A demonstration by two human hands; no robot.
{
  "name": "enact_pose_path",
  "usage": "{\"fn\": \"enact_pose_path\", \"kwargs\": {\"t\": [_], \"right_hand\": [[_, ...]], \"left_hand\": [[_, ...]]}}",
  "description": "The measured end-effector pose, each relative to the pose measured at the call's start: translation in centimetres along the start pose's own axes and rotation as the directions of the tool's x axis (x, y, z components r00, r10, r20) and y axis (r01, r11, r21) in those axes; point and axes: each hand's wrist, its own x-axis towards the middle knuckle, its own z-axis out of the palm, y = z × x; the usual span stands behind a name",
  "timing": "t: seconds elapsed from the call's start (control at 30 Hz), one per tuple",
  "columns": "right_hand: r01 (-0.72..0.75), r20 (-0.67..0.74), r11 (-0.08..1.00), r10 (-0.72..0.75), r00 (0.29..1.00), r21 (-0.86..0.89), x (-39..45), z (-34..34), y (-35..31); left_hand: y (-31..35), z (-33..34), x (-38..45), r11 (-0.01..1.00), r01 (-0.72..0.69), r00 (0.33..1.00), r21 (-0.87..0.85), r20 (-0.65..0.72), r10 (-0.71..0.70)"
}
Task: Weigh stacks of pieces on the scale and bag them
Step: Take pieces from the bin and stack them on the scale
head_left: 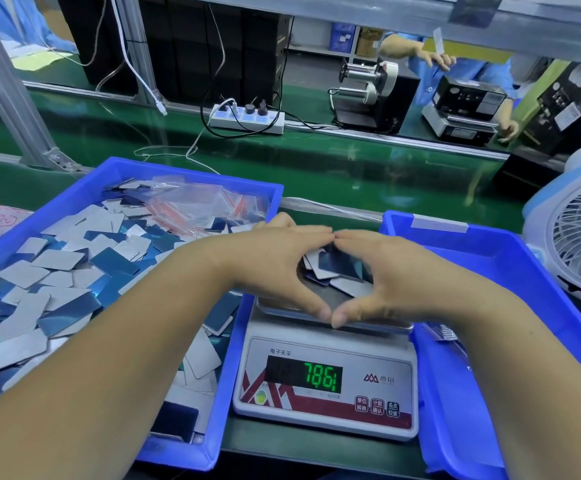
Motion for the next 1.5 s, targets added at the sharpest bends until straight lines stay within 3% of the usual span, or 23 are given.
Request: {"fn": "enact_pose_path", "kwargs": {"t": [0.13, 0.23, 0.6, 0.8, 0.93, 1.07, 1.3, 1.5], "right_hand": [[-0.014, 0.089, 0.999, 0.018, 0.996, -0.050, -0.2, 0.4, -0.8], [-0.019, 0.032, 0.996, 0.022, 0.999, -0.090, -0.3, 0.6, -1.0], [0.031, -0.033, 0.999, -0.030, 0.999, 0.031, -0.8, 1.1, -0.8], [0.071, -0.113, 0.993, -0.060, 0.992, 0.095, -0.9, 0.9, -0.6], [0.104, -0.232, 0.981, -0.065, 0.971, 0.161, -0.9, 0.7, -0.4], [0.099, -0.289, 0.983, -0.049, 0.956, 0.158, -0.6, 0.3, -0.3], [0.033, -0.313, 0.996, -0.007, 0.950, 0.078, 1.6, -1.2, 0.3], [-0.005, -0.325, 0.987, 0.058, 0.944, 0.162, 1.8, 0.2, 2.2]], "left_hand": [[0.4, -0.1, 0.1, 0.999, -0.007, 0.999, 0.047, 0.037, 0.006], [0.7, -0.3, 0.0, 0.999, 0.014, 1.000, 0.045, 0.025, -0.015], [1.4, -0.2, -0.6, 0.999, -0.004, 0.999, -0.033, 0.039, 0.006], [1.1, -0.1, -0.6, 0.996, -0.067, 0.997, -0.059, -0.051, 0.064], [0.3, 0.1, -0.4, 0.959, -0.066, 0.992, -0.274, -0.120, 0.035], [0.1, 0.4, 0.2, 0.952, -0.106, 0.977, -0.287, -0.211, 0.045], [-0.5, 0.6, 1.2, 0.922, -0.079, 0.945, -0.378, -0.322, -0.051], [-1.1, 1.1, 1.5, 0.917, -0.063, 0.942, -0.393, -0.328, -0.076]]}}
